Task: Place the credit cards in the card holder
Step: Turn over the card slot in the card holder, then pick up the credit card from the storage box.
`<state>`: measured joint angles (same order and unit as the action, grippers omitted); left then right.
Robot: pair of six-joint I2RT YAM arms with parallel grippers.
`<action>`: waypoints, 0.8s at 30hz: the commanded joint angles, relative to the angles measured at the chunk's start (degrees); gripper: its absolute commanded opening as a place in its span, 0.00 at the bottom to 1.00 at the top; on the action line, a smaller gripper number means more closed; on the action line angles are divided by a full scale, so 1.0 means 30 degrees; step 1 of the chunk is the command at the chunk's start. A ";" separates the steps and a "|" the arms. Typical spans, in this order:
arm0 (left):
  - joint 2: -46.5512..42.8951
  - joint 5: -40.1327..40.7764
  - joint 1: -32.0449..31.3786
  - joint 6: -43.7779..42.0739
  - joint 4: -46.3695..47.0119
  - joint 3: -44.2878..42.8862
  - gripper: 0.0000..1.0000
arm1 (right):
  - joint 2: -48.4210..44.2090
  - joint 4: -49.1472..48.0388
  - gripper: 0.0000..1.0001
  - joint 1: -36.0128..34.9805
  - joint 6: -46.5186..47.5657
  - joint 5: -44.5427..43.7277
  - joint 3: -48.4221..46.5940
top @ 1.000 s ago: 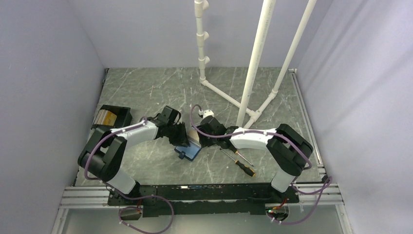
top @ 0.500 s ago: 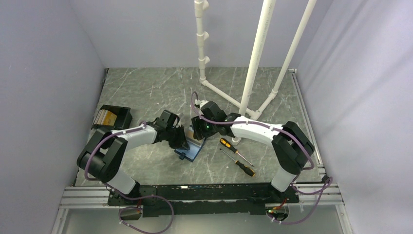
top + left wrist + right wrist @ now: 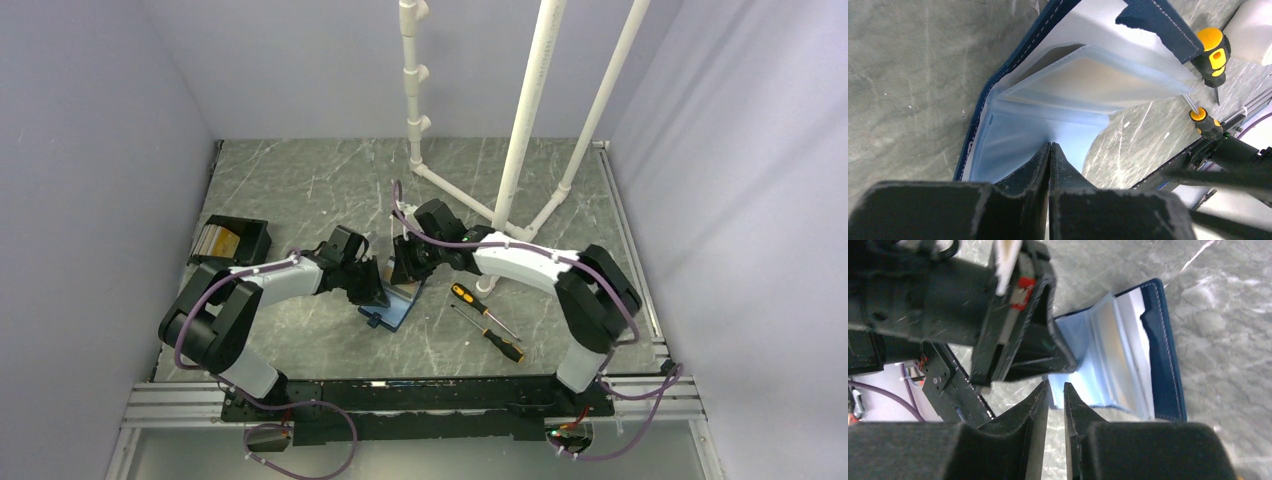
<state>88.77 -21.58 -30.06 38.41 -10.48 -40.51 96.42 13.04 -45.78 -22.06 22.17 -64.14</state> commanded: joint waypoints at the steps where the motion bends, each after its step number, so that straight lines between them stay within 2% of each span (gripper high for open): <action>1: 0.0415 0.0981 0.0002 -0.0345 -0.0579 0.0383 0.07 | 0.2795 -0.2620 0.16 0.1220 -0.0570 0.1539 -0.0590; 8: 0.0087 0.1730 0.0002 -0.0675 -0.2073 0.0230 0.08 | 0.5928 -0.1971 0.13 0.1900 0.0434 -0.3122 -0.0439; 12: -0.0087 0.1946 0.0009 -0.0847 -0.2896 -0.0064 0.09 | 0.4887 -0.2544 0.14 0.1715 0.0219 -0.2727 0.0530; 16: -0.0736 0.2109 0.0017 -0.0983 -0.3631 -0.0355 0.13 | 0.3915 -0.2251 0.17 0.1101 0.0650 -0.2596 0.0083; 19: -0.1203 0.1891 0.0003 -0.1107 -0.4264 -0.0877 0.20 | 0.3672 -0.2036 0.25 0.0320 0.1142 -0.3050 -0.0352; 24: -0.2751 0.0858 0.0150 -0.1032 -0.4999 -0.1917 0.40 | 0.2928 -0.0459 0.42 -0.1192 0.2071 -0.6135 -0.1319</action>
<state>85.14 -18.50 -30.04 36.38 -20.88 -42.94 108.57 5.69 -46.09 -19.66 12.10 -65.58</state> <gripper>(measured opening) 0.341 0.364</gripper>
